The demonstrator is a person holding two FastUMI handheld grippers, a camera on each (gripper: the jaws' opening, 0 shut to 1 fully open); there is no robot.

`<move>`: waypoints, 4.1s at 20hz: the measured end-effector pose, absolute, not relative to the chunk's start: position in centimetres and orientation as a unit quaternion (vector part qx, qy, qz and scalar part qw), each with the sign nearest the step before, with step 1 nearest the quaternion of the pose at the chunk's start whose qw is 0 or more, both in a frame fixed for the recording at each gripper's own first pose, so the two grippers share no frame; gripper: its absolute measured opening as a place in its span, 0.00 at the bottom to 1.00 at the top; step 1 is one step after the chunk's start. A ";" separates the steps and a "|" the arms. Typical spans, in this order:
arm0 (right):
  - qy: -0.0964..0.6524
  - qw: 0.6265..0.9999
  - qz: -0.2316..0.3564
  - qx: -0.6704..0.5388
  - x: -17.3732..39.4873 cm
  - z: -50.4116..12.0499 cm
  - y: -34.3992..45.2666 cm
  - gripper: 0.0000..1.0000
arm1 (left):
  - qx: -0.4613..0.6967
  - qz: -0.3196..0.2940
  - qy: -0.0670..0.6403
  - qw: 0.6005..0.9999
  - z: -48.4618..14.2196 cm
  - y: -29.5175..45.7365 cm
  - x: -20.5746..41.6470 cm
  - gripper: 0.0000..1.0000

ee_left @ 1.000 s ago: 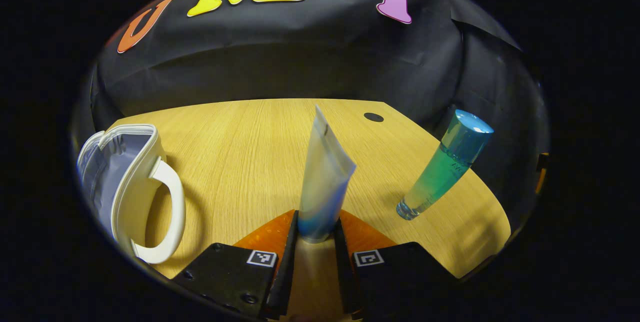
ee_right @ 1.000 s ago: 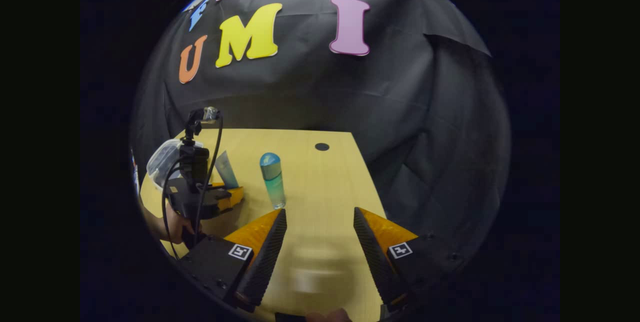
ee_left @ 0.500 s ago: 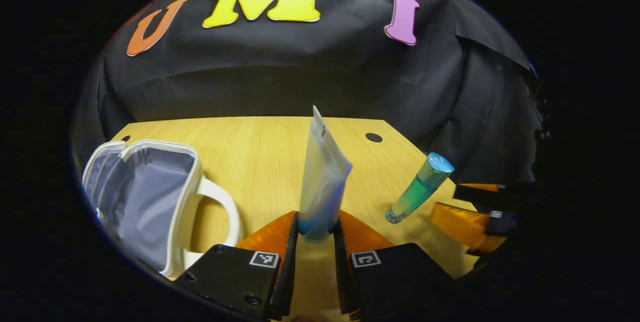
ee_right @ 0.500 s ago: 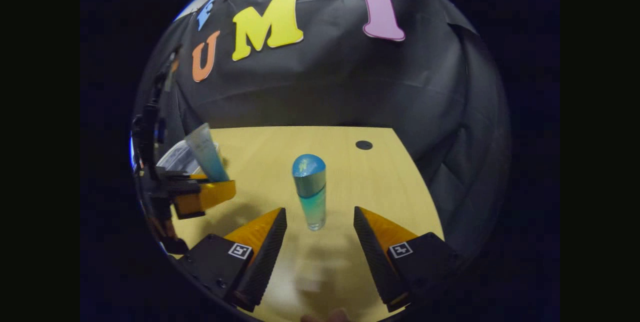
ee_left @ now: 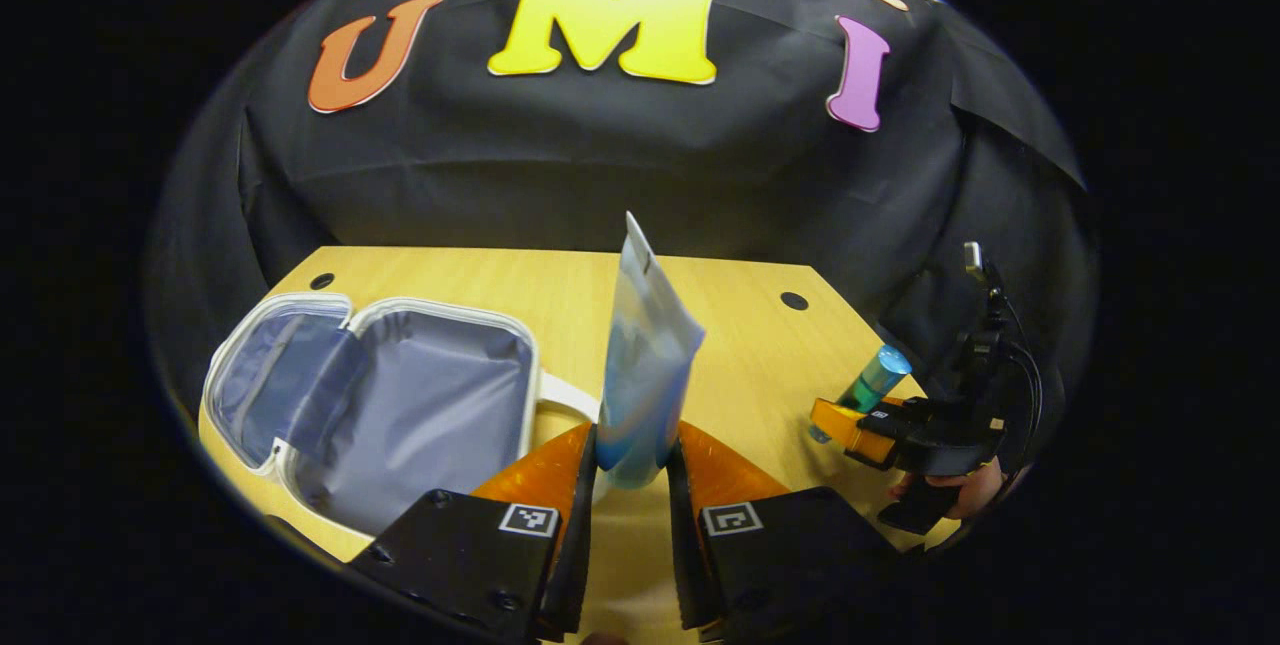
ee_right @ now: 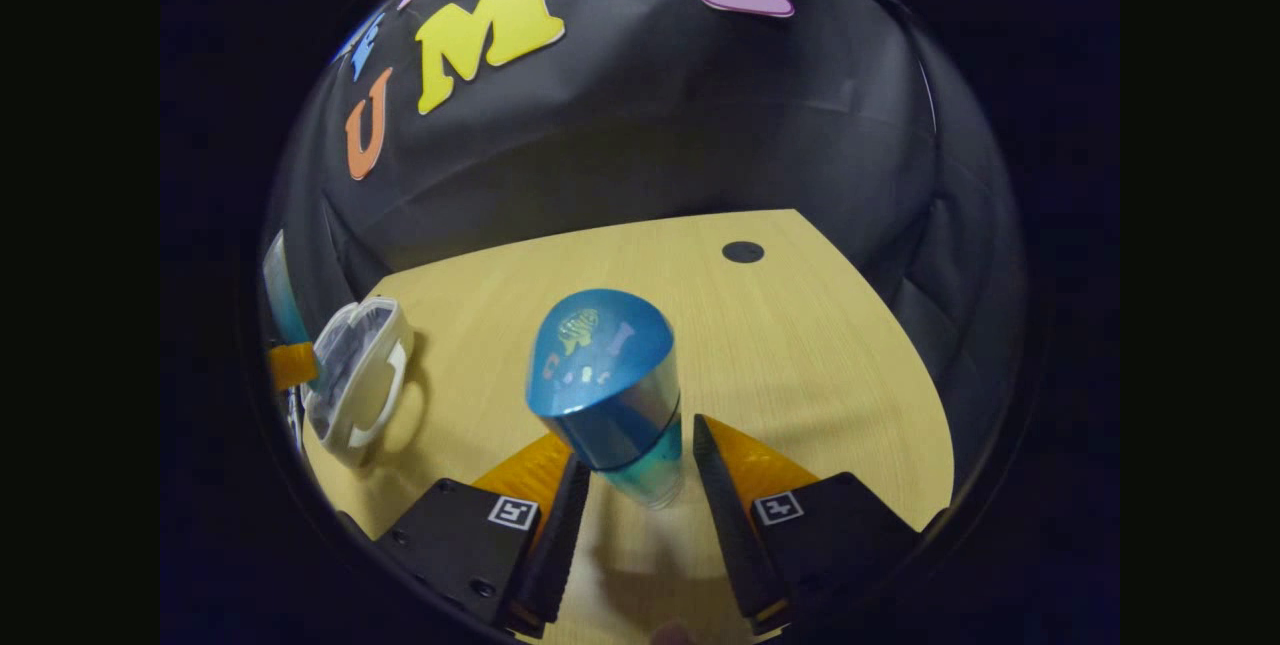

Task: First open the suitcase, pack the skin care products into it, and then close the suitcase.

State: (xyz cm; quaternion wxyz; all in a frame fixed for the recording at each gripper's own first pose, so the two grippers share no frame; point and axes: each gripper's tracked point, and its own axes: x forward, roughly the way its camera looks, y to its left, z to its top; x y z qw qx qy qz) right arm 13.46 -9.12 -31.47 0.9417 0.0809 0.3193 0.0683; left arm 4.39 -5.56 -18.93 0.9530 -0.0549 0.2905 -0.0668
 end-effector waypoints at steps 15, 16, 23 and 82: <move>0.341 0.934 0.070 0.076 5.4 -21.4 -7.2 0.34 | 0.023 0.085 0.411 0.908 -27.0 15.2 1.4 0.46; 0.340 0.934 0.073 0.084 4.7 -20.5 -6.7 0.34 | 0.033 0.095 0.425 0.899 -27.7 15.7 1.2 0.39; 0.319 0.938 0.118 0.067 3.2 -16.3 -3.9 0.31 | 0.099 0.146 0.505 0.845 -31.6 17.4 0.7 0.45; 0.541 0.820 0.164 0.096 6.7 -32.1 34.0 0.40 | -0.104 0.095 0.276 0.951 -15.8 29.5 -14.1 0.98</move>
